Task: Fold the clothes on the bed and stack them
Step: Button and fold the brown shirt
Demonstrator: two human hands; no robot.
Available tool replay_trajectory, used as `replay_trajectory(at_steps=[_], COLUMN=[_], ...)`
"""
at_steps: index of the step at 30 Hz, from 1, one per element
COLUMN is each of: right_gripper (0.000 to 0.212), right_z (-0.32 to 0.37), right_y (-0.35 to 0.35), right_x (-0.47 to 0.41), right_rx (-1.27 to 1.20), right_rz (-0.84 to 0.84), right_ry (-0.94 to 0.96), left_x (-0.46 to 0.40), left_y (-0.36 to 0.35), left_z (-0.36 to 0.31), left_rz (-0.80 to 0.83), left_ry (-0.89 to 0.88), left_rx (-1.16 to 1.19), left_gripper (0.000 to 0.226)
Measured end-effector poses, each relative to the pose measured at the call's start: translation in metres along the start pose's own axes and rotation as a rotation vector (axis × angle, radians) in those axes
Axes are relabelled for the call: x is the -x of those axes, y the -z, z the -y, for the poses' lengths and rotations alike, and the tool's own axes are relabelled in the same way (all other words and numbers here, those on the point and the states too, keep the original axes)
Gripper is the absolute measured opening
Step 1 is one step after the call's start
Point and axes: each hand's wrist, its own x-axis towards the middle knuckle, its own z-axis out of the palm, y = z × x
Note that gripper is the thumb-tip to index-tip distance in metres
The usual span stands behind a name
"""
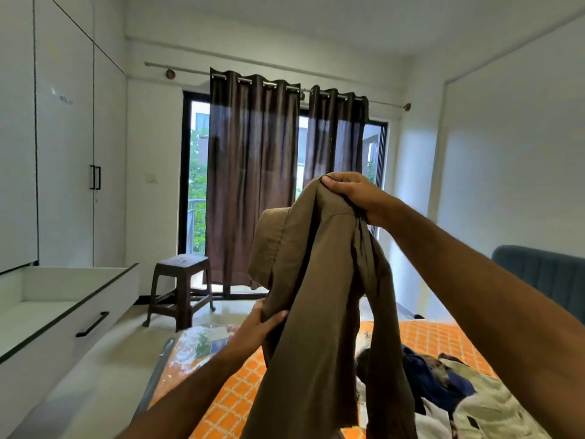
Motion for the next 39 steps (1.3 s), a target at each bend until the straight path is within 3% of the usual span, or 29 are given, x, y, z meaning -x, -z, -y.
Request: replay_trajectory(at_steps=[4, 6, 10, 14, 17, 19, 22, 24, 27, 28, 31, 33, 36, 39], right_gripper=[0.019, 0.022, 0.028, 0.024, 0.022, 0.021, 0.021, 0.024, 0.022, 0.021, 0.025, 0.031, 0.039, 0.036], right_z=[0.008, 0.004, -0.016, -0.029, -0.024, -0.022, -0.03, -0.038, -0.039, -0.039, -0.044, -0.049, -0.05, -0.045], right_y=[0.019, 0.031, 0.05, 0.065, 0.08, 0.088, 0.093, 0.092, 0.089, 0.088, 0.079, 0.07, 0.061, 0.062], right_x=[0.006, 0.007, 0.005, 0.004, 0.011, 0.016, 0.023, 0.029, 0.036, 0.036, 0.03, 0.025, 0.024, 0.025], right_rx=[-0.017, 0.069, 0.338, 0.491, 0.382, 0.312, 0.386, 0.402, 0.332, 0.352, 0.583, 0.733, 0.745, 0.686], right_rz=[0.051, -0.054, -0.298, -0.333, -0.291, -0.245, -0.102, -0.025, -0.114, -0.157, -0.197, -0.252, -0.42, -0.471], right_ry=[-0.014, -0.036, -0.077, -0.025, 0.106, 0.149, 0.05, 0.012, 0.092, 0.104, 0.066, 0.068, 0.124, 0.114], left_x=[-0.015, -0.02, -0.018, -0.018, -0.022, -0.028, -0.033, -0.03, -0.03, -0.029, -0.021, -0.02, -0.019, -0.021], left_y=[0.004, 0.015, 0.043, 0.078, 0.108, 0.124, 0.132, 0.131, 0.142, 0.146, 0.149, 0.154, 0.165, 0.175], left_z=[-0.032, -0.043, -0.08, -0.126, -0.171, -0.189, -0.189, -0.187, -0.198, -0.201, -0.195, -0.191, -0.196, -0.205], left_rz=[-0.162, -0.197, -0.211, -0.017, -0.009, 0.009, 0.116, 0.016, -0.323, -0.347, -0.105, -0.058, -0.273, -0.468], left_ry=[-0.153, -0.219, -0.254, -0.225, -0.276, -0.348, -0.343, -0.425, -0.625, -0.621, -0.513, -0.497, -0.581, -0.505], left_rx=[0.023, -0.01, -0.049, -0.244, -0.242, -0.375, -0.93, -1.042, -0.845, -0.848, -1.148, -1.207, -1.203, -1.061], left_gripper=[0.017, 0.012, 0.016, 0.027, 0.05, 0.051, 0.049, 0.062, 0.042, 0.038, 0.034, 0.016, 0.015, 0.007])
